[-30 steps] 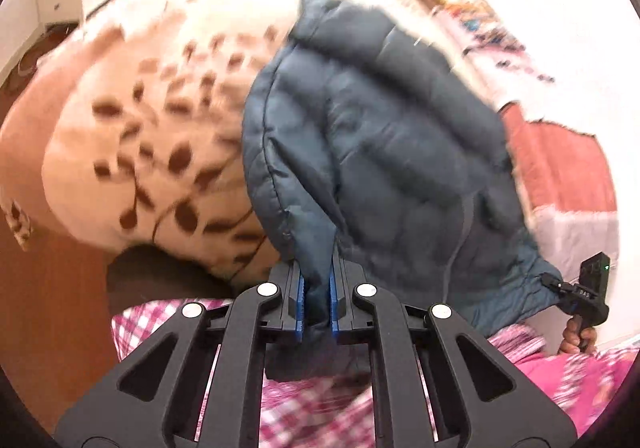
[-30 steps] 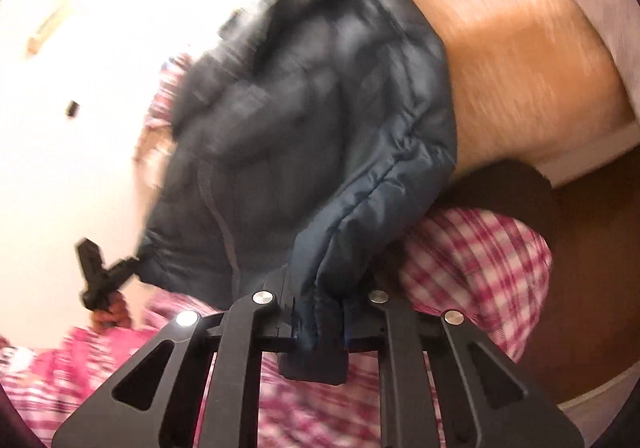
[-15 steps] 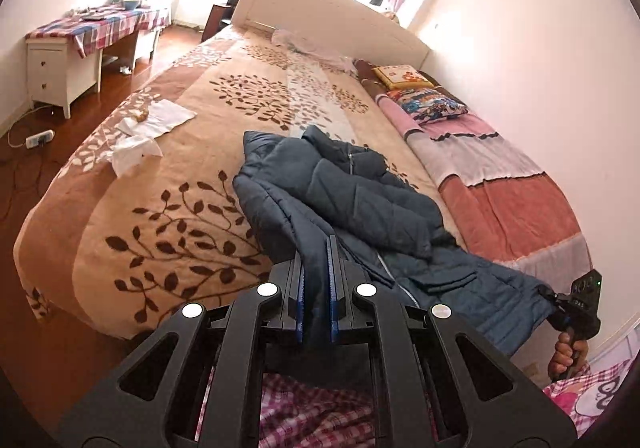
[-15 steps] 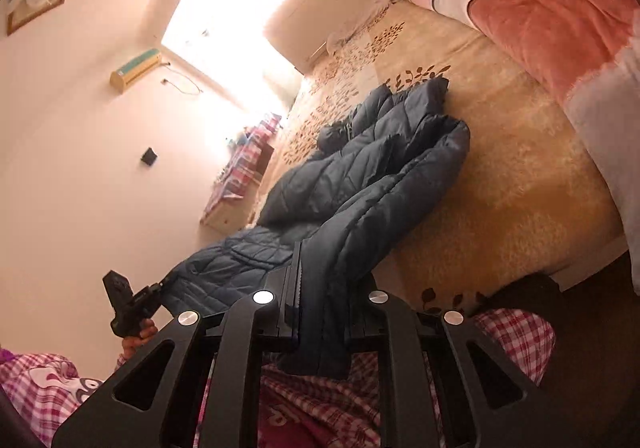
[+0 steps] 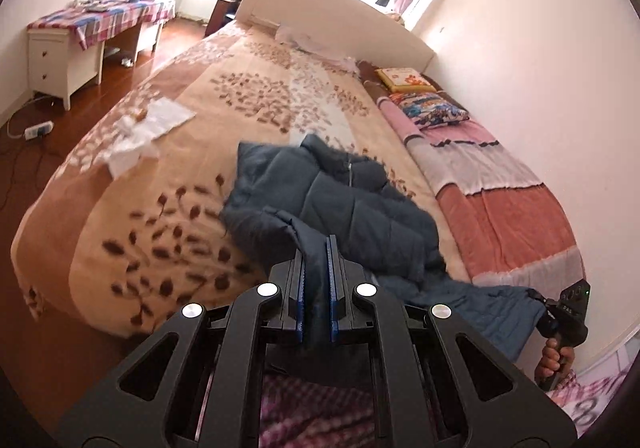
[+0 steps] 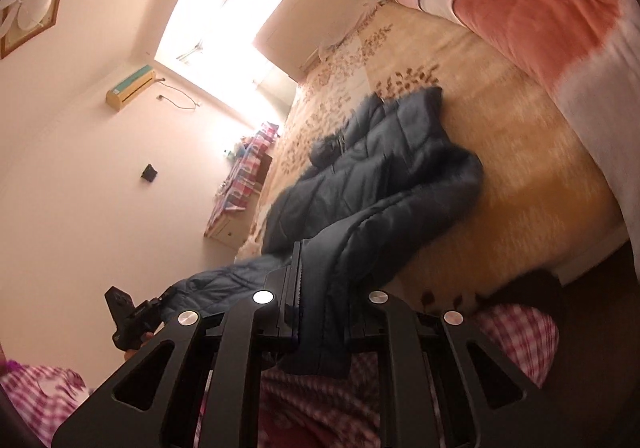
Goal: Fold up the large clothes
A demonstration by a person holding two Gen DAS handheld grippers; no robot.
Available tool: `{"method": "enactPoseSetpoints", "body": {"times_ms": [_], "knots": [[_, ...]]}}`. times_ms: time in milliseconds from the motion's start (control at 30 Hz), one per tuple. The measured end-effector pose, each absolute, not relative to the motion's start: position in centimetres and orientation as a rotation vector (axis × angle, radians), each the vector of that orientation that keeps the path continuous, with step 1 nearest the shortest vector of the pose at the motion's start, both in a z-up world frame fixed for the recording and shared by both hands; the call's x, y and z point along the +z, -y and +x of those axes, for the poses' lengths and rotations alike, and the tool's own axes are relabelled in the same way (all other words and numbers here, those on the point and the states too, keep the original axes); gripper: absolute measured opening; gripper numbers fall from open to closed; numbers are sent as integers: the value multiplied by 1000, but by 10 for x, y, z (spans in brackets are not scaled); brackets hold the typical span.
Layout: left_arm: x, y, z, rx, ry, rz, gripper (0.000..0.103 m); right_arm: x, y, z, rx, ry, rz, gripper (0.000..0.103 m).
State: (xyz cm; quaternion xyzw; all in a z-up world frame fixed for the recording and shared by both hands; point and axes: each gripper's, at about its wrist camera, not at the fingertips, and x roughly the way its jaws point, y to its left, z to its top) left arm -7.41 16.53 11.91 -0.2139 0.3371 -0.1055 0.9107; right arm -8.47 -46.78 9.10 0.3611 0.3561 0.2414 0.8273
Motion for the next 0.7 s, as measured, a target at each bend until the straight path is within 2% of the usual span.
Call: {"method": "enactPoseSetpoints", "body": {"times_ms": [200,400,567,700], "knots": [[146,-168,4,-223,-666,-480,9,126,465,11,472,-716,721,15],[152,-169,114,-183,-679,-505,9,132,458,134,395,-711,733,15],[123,-170,218,-84,-726,-565,9,109,443,233,306,-738,703,15],[80,-172,289,-11,-783,-608,9,58,439,302,208,-817,715,15]]}}
